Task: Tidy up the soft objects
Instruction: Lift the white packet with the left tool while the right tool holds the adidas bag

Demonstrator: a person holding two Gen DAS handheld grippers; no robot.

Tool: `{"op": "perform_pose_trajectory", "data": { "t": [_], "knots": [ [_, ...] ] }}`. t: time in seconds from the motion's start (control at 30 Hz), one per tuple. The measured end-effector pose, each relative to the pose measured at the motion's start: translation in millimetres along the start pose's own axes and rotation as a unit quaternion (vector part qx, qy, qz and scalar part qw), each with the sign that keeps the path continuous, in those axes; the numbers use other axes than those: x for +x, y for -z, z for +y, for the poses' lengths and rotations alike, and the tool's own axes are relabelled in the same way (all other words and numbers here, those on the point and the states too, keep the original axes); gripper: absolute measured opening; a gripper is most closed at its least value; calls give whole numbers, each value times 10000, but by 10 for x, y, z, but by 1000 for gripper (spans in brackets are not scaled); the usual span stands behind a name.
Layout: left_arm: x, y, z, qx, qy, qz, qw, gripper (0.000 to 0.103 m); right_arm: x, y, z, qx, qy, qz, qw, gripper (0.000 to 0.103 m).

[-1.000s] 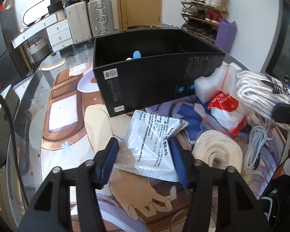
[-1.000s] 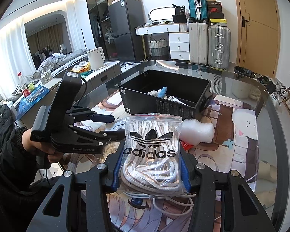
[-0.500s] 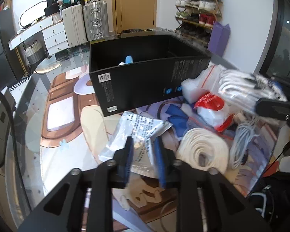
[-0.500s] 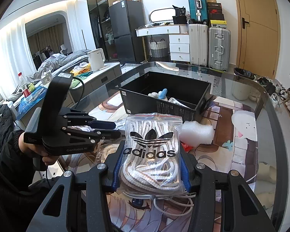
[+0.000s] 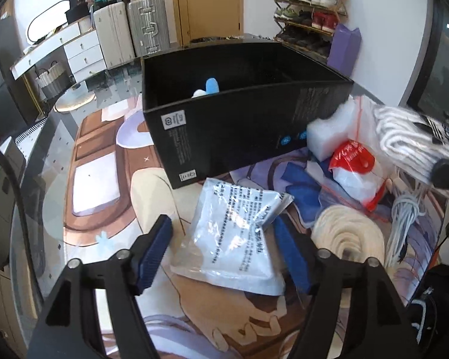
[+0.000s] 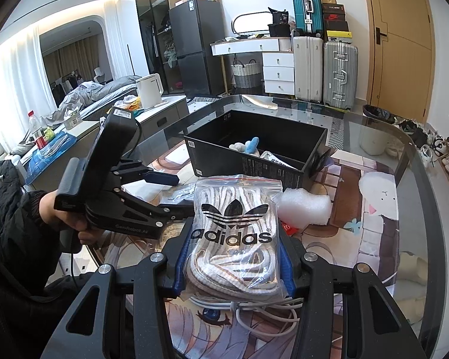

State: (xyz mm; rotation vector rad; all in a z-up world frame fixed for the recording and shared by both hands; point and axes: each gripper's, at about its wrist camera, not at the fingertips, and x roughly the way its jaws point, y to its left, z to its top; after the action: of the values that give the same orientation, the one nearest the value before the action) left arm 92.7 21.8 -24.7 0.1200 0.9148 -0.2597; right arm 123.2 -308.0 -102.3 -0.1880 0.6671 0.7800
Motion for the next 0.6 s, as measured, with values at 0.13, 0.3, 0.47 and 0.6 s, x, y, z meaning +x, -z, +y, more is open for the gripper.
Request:
{"op": "perform_pose_trajectory", "data": {
  "t": [0.13,0.3,0.47,0.6],
  "knots": [
    [16,-25,-11,19,40,21,10000,67,4,-5,-8,5,-2,5,10000,49],
    [-33,-16,-46,139,167,-47,9998,43,14,-21,-12,5,-29,12,10000,49],
    [-84,1,-44,78,181,-106,9997,38,16,-30,-10,14,-22,7,10000,49],
    [-144,32,-63,50,233,-135,9996,36,0,-50,0,15,-27,-53,10000,49]
  ]
}}
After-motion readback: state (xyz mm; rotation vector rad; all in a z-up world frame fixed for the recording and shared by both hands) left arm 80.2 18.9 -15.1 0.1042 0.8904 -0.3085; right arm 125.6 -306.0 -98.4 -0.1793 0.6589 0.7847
